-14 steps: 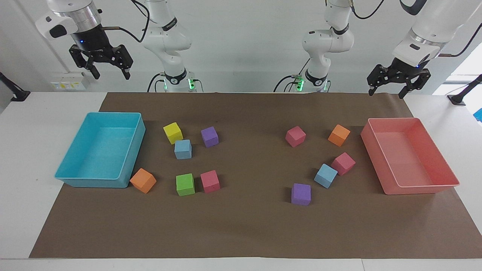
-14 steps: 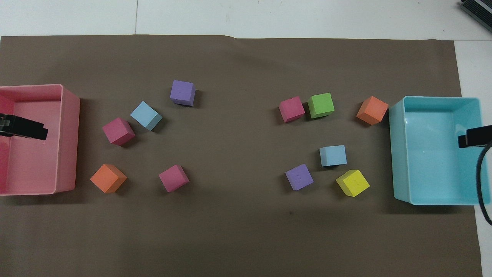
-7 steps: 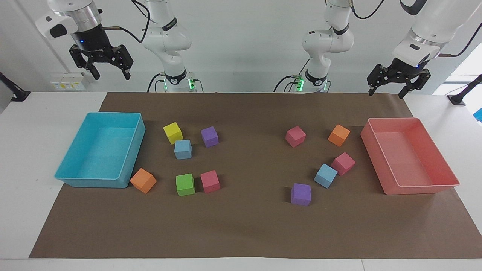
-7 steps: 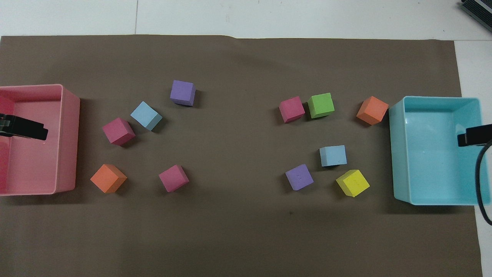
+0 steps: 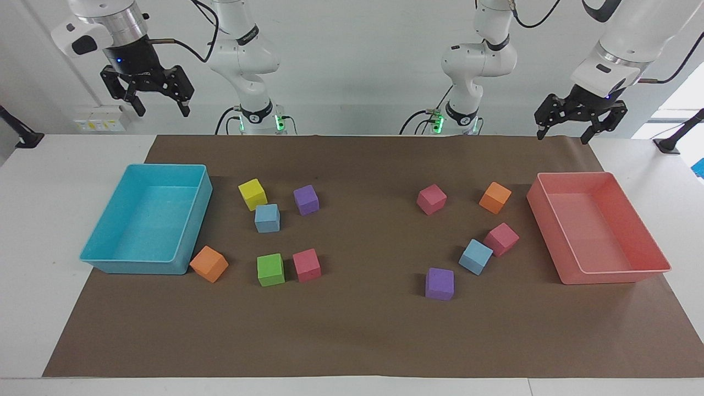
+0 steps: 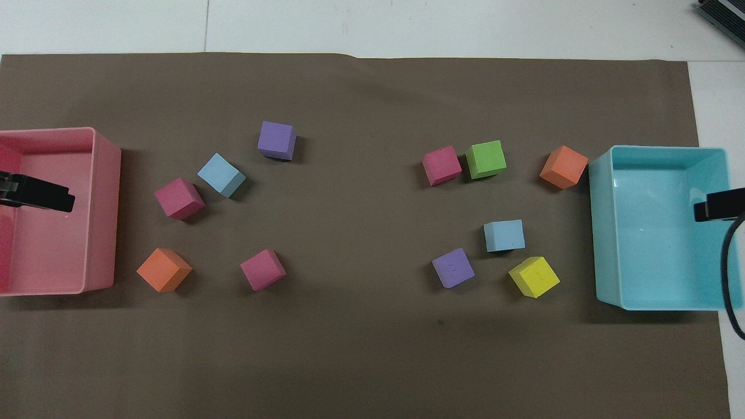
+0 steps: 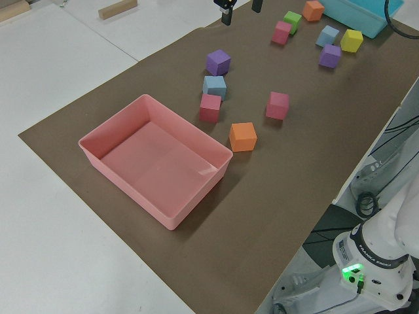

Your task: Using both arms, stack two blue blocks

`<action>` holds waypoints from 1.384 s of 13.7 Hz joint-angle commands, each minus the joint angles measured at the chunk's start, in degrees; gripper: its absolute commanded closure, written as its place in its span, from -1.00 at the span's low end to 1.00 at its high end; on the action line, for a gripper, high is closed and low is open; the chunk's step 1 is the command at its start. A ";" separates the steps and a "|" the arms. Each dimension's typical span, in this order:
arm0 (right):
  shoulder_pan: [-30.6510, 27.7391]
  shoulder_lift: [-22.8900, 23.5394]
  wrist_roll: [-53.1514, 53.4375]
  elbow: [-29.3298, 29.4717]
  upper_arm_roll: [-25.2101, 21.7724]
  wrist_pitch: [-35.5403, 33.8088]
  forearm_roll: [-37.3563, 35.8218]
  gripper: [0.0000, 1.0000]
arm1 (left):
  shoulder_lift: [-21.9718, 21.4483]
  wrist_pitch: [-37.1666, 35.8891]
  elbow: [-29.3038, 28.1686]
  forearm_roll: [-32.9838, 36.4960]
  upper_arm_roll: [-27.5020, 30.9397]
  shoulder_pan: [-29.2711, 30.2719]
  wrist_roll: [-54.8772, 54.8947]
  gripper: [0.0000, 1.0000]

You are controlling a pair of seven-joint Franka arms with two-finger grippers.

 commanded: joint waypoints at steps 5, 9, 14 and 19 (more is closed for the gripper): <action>-0.45 -1.49 -0.92 -1.77 0.18 0.26 0.09 -1.00 | -0.17 -1.03 0.74 0.29 0.01 0.47 0.40 -1.00; -0.10 -2.38 1.99 -4.59 0.26 1.59 -1.32 -1.00 | -0.17 -1.03 0.65 0.29 0.01 0.47 0.31 -1.00; -0.01 -1.76 1.81 -4.42 0.35 0.97 -1.32 -1.00 | -0.17 -1.03 0.65 0.29 -0.07 0.20 0.22 -1.00; -0.10 -1.85 2.34 -4.68 0.35 2.20 -0.88 -1.00 | -0.17 -0.85 0.65 0.29 -0.07 0.29 0.22 -1.00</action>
